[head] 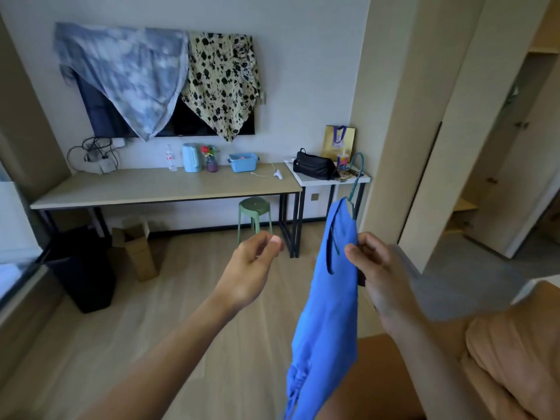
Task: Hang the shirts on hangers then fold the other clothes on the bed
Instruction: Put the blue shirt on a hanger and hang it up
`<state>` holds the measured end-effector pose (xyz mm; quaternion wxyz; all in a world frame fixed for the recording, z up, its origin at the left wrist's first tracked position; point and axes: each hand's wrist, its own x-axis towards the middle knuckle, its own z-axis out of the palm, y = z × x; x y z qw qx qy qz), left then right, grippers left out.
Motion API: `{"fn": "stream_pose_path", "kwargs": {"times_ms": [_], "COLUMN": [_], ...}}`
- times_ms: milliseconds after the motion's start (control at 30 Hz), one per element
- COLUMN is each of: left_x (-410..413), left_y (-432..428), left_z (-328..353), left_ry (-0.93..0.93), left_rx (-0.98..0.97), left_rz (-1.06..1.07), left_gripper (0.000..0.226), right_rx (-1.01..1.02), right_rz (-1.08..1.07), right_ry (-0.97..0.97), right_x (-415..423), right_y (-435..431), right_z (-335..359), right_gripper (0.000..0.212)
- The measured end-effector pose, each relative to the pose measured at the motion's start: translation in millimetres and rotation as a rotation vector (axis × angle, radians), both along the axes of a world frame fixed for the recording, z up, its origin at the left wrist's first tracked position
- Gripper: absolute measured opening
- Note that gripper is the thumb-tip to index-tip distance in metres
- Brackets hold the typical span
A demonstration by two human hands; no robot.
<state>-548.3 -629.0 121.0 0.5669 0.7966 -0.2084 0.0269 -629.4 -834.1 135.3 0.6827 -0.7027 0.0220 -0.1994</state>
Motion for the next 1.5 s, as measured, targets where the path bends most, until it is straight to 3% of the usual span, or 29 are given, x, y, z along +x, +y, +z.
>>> {"fn": "stream_pose_path", "kwargs": {"times_ms": [133,300,467,733,900,1000,1200,1500], "left_x": [60.7,142.3,243.5,421.7,499.7,533.0,588.1,652.1], "left_y": [-29.3,-74.7,-127.4,-223.7,-293.3,-343.5,-468.4,-688.7], "left_z": [3.2,-0.8,-23.3,-47.6,-44.2,-43.4,-52.7,-54.3], "left_ry": [0.097,0.171,0.194,0.232,0.236,0.222,0.188,0.191], "left_rx": [-0.056,-0.082,-0.081,-0.060,0.000,0.007,0.004,-0.044], "left_rz": [-0.044,-0.112,-0.256,-0.512,-0.663,-0.749,-0.923,-1.007], "left_gripper": [0.035,0.033,0.031,0.037,0.028,0.022,0.028,0.025], "right_rx": [-0.057,-0.118,-0.079,-0.041,-0.003,-0.019,-0.086,-0.134], "right_rz": [-0.066,-0.166,-0.296,-0.543,-0.672,-0.764,-0.908,-1.005], "right_ry": [-0.009,0.013,0.049,0.080,0.061,0.047,0.059,0.087], "right_x": [75.7,160.4,248.0,381.1,440.6,471.4,519.8,578.9], "right_y": [-26.2,-61.0,-98.1,-170.6,-228.8,-265.6,-358.9,-544.5], "right_z": [-10.5,-27.6,-46.9,-73.6,-69.1,-63.5,-65.4,-64.5], "right_gripper": [0.032,0.029,0.038,0.032,0.051,0.055,0.034,0.041]}}
